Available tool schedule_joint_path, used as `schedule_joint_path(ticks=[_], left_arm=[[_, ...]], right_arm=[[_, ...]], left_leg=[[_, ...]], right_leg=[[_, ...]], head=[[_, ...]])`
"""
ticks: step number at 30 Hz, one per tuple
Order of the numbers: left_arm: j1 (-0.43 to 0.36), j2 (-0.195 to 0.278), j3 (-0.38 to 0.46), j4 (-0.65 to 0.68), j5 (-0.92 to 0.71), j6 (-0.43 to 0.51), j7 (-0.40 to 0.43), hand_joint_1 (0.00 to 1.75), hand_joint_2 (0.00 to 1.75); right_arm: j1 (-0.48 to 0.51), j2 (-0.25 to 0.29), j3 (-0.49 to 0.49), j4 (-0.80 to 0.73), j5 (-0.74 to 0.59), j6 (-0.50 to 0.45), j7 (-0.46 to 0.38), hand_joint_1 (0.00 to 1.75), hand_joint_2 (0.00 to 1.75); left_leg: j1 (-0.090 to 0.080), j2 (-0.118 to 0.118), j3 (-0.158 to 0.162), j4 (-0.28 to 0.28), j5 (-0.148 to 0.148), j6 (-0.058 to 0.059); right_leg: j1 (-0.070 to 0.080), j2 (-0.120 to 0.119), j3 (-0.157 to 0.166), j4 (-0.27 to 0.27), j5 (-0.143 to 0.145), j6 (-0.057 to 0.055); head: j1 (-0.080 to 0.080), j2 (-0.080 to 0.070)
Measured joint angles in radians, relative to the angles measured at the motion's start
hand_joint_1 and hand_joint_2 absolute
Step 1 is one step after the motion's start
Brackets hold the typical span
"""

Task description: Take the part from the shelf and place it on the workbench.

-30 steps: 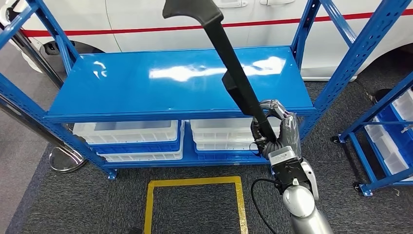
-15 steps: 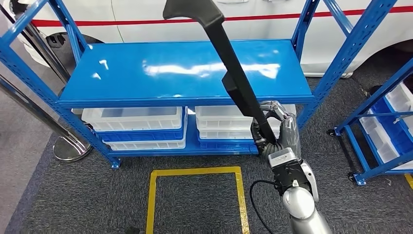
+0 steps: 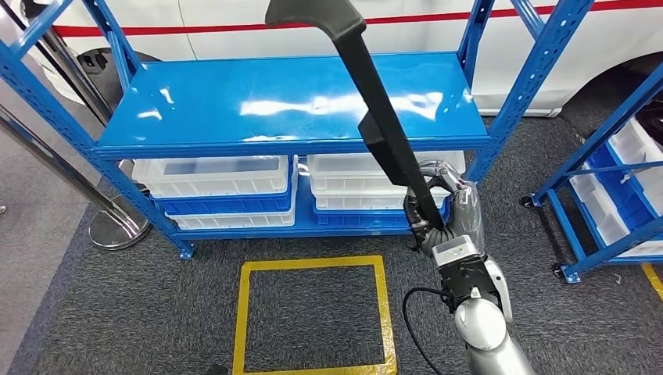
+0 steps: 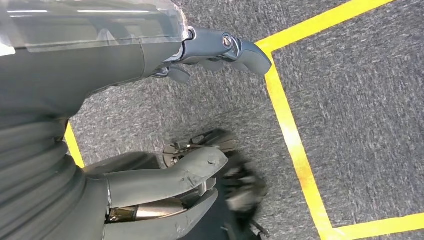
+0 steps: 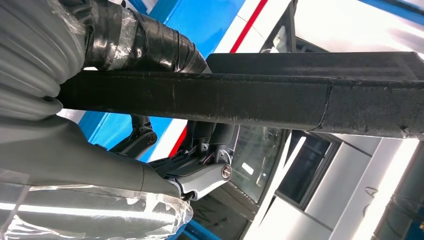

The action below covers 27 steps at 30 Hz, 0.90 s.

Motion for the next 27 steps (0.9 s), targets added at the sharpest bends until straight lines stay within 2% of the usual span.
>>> schedule_joint_path(ticks=[1, 2, 4, 5, 6, 7, 9, 10, 11, 12, 13, 14, 16, 17, 18, 20, 21, 22, 24, 25, 26, 27], left_arm=[[-0.001, 0.0, 0.0, 0.0, 0.0, 0.0, 0.0, 0.0, 1.75], [-0.002, 0.0, 0.0, 0.0, 0.0, 0.0, 0.001, 0.0, 1.75], [-0.001, 0.0, 0.0, 0.0, -0.001, 0.0, 0.002, 0.0, 1.75], [0.0, 0.0, 0.0, 0.0, -0.002, 0.001, 0.004, 0.0, 1.75], [0.001, 0.001, 0.0, 0.0, -0.002, 0.001, 0.005, 0.0, 1.75], [0.001, 0.001, 0.0, 0.0, -0.002, 0.001, 0.005, 0.0, 1.75], [0.0, 0.001, 0.0, 0.0, -0.002, 0.001, 0.006, 0.0, 1.75], [0.0, 0.001, 0.0, 0.0, -0.002, 0.001, 0.006, 0.0, 1.75], [0.0, 0.001, 0.0, 0.0, -0.002, 0.001, 0.006, 0.0, 1.75], [0.0, 0.001, 0.0, 0.0, -0.002, 0.001, 0.007, 0.0, 1.75], [0.001, 0.001, 0.0, 0.0, -0.003, 0.001, 0.008, 0.0, 1.75], [0.001, 0.0, 0.0, 0.0, -0.003, 0.001, 0.008, 0.0, 1.75], [0.001, 0.0, 0.0, 0.0, -0.003, 0.0, 0.009, 0.0, 1.75], [0.001, 0.0, 0.0, 0.0, -0.003, 0.0, 0.009, 0.0, 1.75], [0.001, 0.0, 0.0, 0.0, -0.003, 0.0, 0.009, 0.0, 1.75], [0.002, 0.0, 0.0, 0.0, -0.003, 0.001, 0.01, 0.0, 1.75], [0.003, 0.0, 0.0, 0.0, -0.003, 0.001, 0.011, 0.0, 1.75], [0.003, 0.0, 0.0, 0.0, -0.003, 0.001, 0.012, 0.0, 1.75], [0.003, 0.0, 0.0, 0.0, -0.003, 0.001, 0.013, 0.0, 1.75], [0.003, 0.0, 0.0, 0.0, -0.003, 0.001, 0.013, 0.0, 1.75], [0.003, 0.0, 0.0, 0.0, -0.003, 0.001, 0.013, 0.0, 1.75], [0.002, 0.0, 0.0, 0.0, -0.003, 0.001, 0.013, 0.0, 1.75]], right_arm=[[0.0, 0.0, 0.0, 0.0, 0.0, 0.0, 0.0, 1.75, 1.75], [-0.001, 0.0, 0.0, -0.001, 0.0, 0.0, 0.0, 1.75, 1.75], [0.0, 0.0, 0.0, -0.001, 0.0, 0.0, 0.0, 1.75, 1.75], [0.002, 0.0, 0.0, -0.001, 0.0, 0.0, 0.0, 1.75, 1.75], [0.003, 0.0, 0.0, -0.001, -0.001, 0.0, 0.0, 1.75, 1.75], [0.004, 0.0, 0.0, -0.001, -0.001, 0.0, 0.0, 1.75, 1.75], [0.006, 0.0, 0.0, -0.001, -0.002, 0.0, 0.0, 1.75, 1.75], [0.006, 0.0, 0.0, -0.001, -0.002, 0.0, 0.0, 1.75, 1.75], [0.007, 0.0, 0.0, -0.001, -0.002, 0.0, 0.0, 1.75, 1.75], [0.008, 0.0, 0.0, -0.001, -0.003, 0.0, 0.0, 1.75, 1.75], [0.008, 0.0, 0.0, -0.001, -0.003, 0.001, 0.0, 1.75, 1.75], [0.007, 0.0, 0.0, -0.001, -0.003, 0.001, 0.0, 1.75, 1.75], [0.005, 0.0, 0.0, -0.001, -0.004, 0.003, 0.001, 1.75, 1.75], [0.004, 0.0, 0.0, -0.002, -0.004, 0.004, 0.001, 1.75, 1.75], [0.003, 0.0, 0.0, -0.002, -0.004, 0.004, 0.001, 1.75, 1.75], [0.003, 0.0, 0.0, -0.002, -0.005, 0.004, 0.001, 1.75, 1.75], [0.002, 0.001, 0.0, -0.002, -0.006, 0.004, 0.001, 1.75, 1.75], [0.001, 0.001, 0.0, -0.002, -0.007, 0.005, 0.001, 1.75, 1.75], [0.001, 0.003, 0.0, -0.002, -0.008, 0.005, 0.002, 1.75, 1.75], [0.001, 0.004, 0.0, -0.002, -0.009, 0.005, 0.002, 1.75, 1.75], [0.001, 0.004, 0.0, -0.002, -0.009, 0.005, 0.002, 1.75, 1.75], [0.001, 0.004, 0.0, -0.002, -0.009, 0.005, 0.002, 1.75, 1.75]], left_leg=[[-0.003, -0.003, 0.033, -0.053, 0.004, 0.003], [-0.007, -0.005, 0.05, -0.085, 0.001, 0.006], [-0.016, -0.007, 0.052, -0.102, 0.01, 0.018], [-0.017, -0.004, 0.049, -0.108, 0.02, 0.026], [-0.017, -0.002, 0.045, -0.115, 0.031, 0.035], [-0.017, 0.001, 0.038, -0.12, 0.042, 0.044], [-0.021, 0.004, 0.015, -0.118, 0.058, 0.055], [-0.022, 0.004, 0.002, -0.113, 0.065, 0.058], [-0.024, 0.005, -0.013, -0.109, 0.072, 0.058], [-0.024, 0.005, -0.028, -0.103, 0.079, 0.057], [-0.024, 0.005, -0.044, -0.095, 0.085, 0.056], [-0.024, 0.005, -0.06, -0.086, 0.091, 0.053], [-0.026, 0.005, -0.086, -0.066, 0.1, 0.045], [-0.027, 0.005, -0.093, -0.059, 0.105, 0.04], [-0.028, 0.005, -0.098, -0.056, 0.112, 0.035], [-0.027, 0.003, -0.103, -0.054, 0.119, 0.024], [-0.025, 0.001, -0.11, -0.045, 0.104, 0.017], [-0.023, -0.001, -0.12, -0.019, 0.07, 0.011], [-0.014, -0.001, -0.147, 0.082, -0.028, -0.002], [-0.01, -0.001, -0.157, 0.142, -0.063, -0.008], [-0.006, -0.001, -0.158, 0.187, -0.074, -0.011], [-0.003, -0.001, -0.147, 0.207, -0.064, -0.014]], right_leg=[[-0.001, 0.0, -0.003, -0.001, 0.006, 0.006], [-0.003, 0.0, -0.005, -0.002, 0.012, 0.013], [-0.008, -0.001, -0.009, -0.006, 0.024, 0.027], [-0.01, 0.0, -0.012, -0.004, 0.02, 0.032], [-0.011, 0.001, -0.018, 0.01, 0.001, 0.035], [-0.01, 0.002, -0.03, 0.043, -0.034, 0.036], [-0.008, 0.004, -0.062, 0.157, -0.128, 0.033], [-0.007, 0.004, -0.076, 0.216, -0.159, 0.033], [-0.006, 0.005, -0.079, 0.255, -0.168, 0.034], [-0.006, 0.005, -0.067, 0.263, -0.155, 0.035], [-0.007, 0.004, -0.038, 0.237, -0.129, 0.034], [-0.007, 0.004, 0.003, 0.186, -0.104, 0.033], [-0.004, 0.003, 0.084, 0.067, -0.095, 0.029], [-0.002, 0.004, 0.104, 0.031, -0.103, 0.027], [0.001, 0.005, 0.11, 0.015, -0.109, 0.024], [-0.001, 0.004, 0.098, 0.011, -0.095, 0.013], [-0.003, 0.002, 0.09, 0.011, -0.085, 0.005], [-0.005, 0.0, 0.079, 0.009, -0.074, -0.003], [-0.004, -0.002, 0.055, 0.008, -0.052, -0.012], [-0.003, -0.003, 0.041, 0.009, -0.041, -0.013], [-0.002, -0.004, 0.026, 0.01, -0.029, -0.012], [-0.001, -0.005, 0.011, 0.011, -0.018, -0.012]], head=[[0.0, 0.0], [0.0, 0.0], [0.0, 0.0], [0.0, 0.0], [0.0, 0.0], [0.0, 0.0], [0.001, 0.0], [0.0, 0.0], [0.0, 0.0], [0.0, 0.0], [0.0, 0.0], [0.0, 0.0], [0.0, 0.0], [0.0, 0.0], [0.0, 0.0], [0.0, 0.0], [0.0, 0.0], [0.0, 0.0], [-0.001, 0.0], [0.0, 0.0], [0.0, 0.0], [0.0, 0.0]])
